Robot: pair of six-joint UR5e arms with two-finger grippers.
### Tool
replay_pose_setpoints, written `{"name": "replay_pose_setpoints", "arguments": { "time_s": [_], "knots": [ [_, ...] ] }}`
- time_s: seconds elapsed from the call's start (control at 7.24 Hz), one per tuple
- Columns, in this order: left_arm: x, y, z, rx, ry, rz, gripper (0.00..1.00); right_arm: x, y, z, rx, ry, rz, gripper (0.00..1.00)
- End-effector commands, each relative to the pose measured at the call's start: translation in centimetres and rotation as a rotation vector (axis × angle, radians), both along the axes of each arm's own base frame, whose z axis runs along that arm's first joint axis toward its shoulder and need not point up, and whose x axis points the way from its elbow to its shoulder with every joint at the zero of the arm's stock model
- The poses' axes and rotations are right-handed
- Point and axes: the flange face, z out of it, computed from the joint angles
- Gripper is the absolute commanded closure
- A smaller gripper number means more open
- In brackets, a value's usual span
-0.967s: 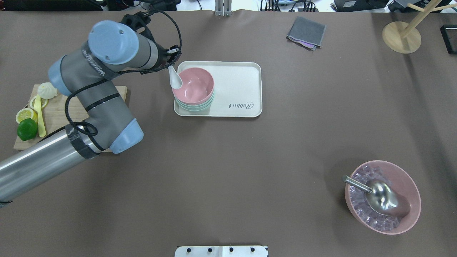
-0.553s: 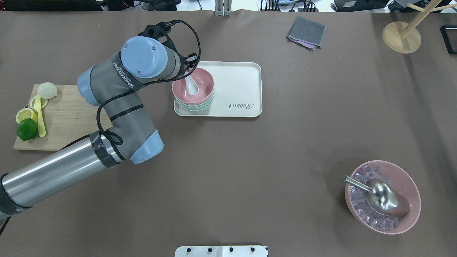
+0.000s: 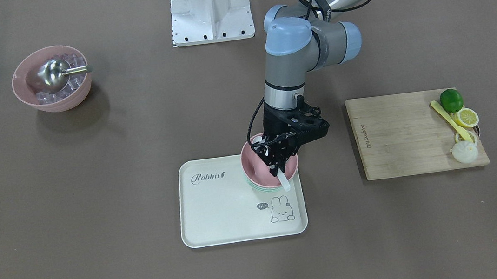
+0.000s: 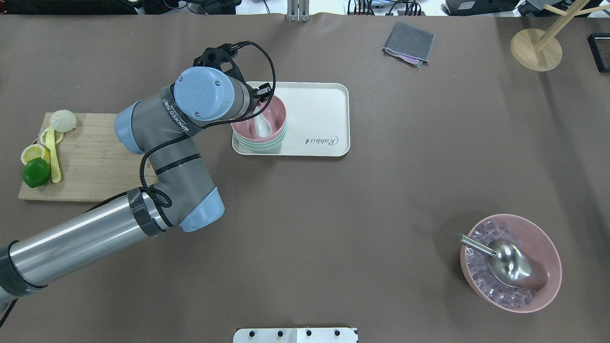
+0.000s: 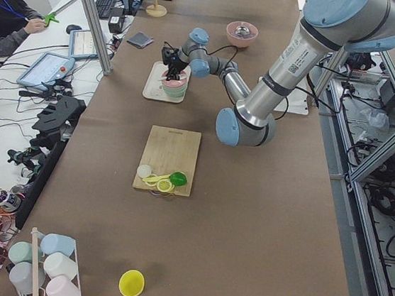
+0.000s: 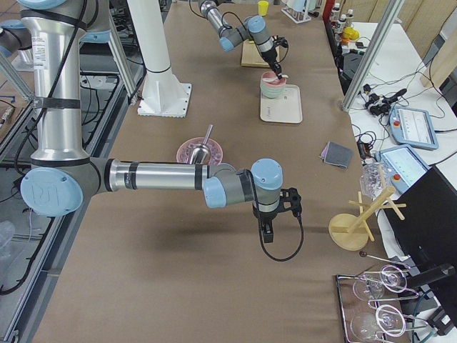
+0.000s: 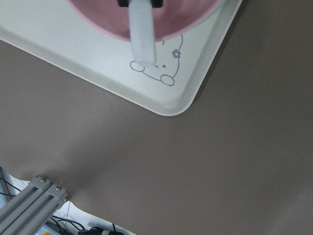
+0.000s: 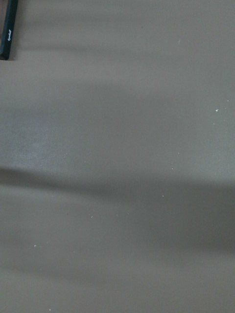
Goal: Stack pink bowl on green and place spoon
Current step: 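Lower the spoon into the pink bowl and open the left gripper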
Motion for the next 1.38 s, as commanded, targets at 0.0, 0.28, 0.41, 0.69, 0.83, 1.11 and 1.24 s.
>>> {"name": "replay_pose_setpoints", "arguments": {
  "time_s": [0.0, 0.28, 0.41, 0.69, 0.83, 1.11, 1.24],
  "knots": [
    [0.0, 0.1, -0.1, 0.005, 0.000, 0.003, 0.16, 0.1, -0.1, 0.0, 0.000, 0.000, 0.002, 0.00],
    [-0.4, 0.4, -0.9, 0.025, 0.006, 0.017, 0.03, 0.1, -0.1, 0.1, -0.002, 0.000, 0.002, 0.00],
    [-1.2, 0.5, -1.3, 0.077, -0.038, 0.060, 0.03, 0.0, 0.0, 0.1, -0.003, -0.003, 0.000, 0.00],
    [-5.5, 0.3, -2.2, 0.106, -0.215, 0.217, 0.03, 0.3, 1.2, 1.6, -0.018, 0.024, -0.006, 0.00],
    [-9.6, 0.1, -1.0, 0.114, -0.279, 0.299, 0.03, 1.1, 2.1, 2.7, 0.018, 0.088, -0.044, 0.00],
    [-18.4, -2.4, 2.9, 0.181, -0.379, 0.456, 0.03, 2.3, 4.0, 4.9, -0.017, 0.103, -0.039, 0.00],
    [-23.1, -4.2, 6.0, 0.224, -0.433, 0.547, 0.03, 2.7, 4.2, 5.1, -0.023, 0.106, -0.030, 0.00]
  ]
}}
